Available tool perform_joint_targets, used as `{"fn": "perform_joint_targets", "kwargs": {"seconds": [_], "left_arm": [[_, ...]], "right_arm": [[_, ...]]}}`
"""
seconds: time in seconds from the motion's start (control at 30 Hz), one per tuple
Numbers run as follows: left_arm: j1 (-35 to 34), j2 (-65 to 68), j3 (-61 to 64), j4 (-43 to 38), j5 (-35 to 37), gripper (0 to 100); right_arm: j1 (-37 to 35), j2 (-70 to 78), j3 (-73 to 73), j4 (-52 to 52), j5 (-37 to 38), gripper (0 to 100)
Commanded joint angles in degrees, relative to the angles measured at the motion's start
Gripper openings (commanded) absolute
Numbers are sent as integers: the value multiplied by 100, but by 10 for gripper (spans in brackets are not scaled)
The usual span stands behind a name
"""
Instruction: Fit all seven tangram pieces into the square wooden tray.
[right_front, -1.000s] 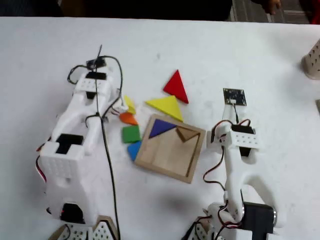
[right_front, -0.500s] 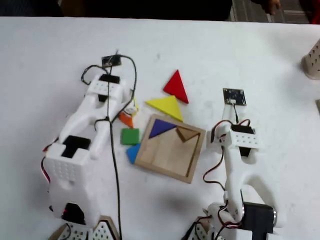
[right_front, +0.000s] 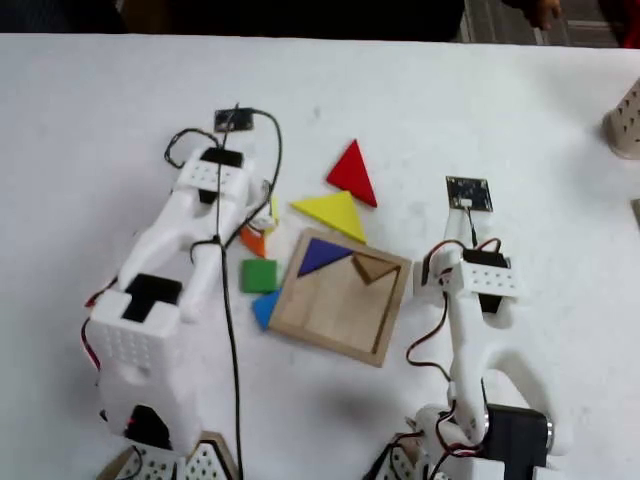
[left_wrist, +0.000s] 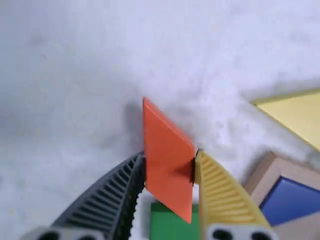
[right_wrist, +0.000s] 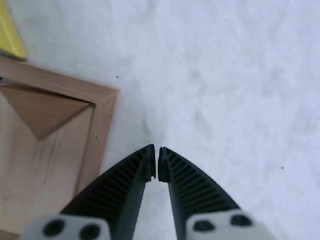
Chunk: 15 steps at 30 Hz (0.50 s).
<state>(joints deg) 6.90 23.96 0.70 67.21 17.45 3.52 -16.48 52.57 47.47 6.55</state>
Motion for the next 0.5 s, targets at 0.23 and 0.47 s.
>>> {"fn": "perform_joint_targets", "kwargs": {"seconds": [0.23,0.47], "left_arm": [[1077,-2624,1327,334,-598,139],[2475,-3565,3174,-826,-2286,142]], "right_arm": [[-48,-295,-44,-84,79,21],[-31,-295,-44,-84,79,21]]}}
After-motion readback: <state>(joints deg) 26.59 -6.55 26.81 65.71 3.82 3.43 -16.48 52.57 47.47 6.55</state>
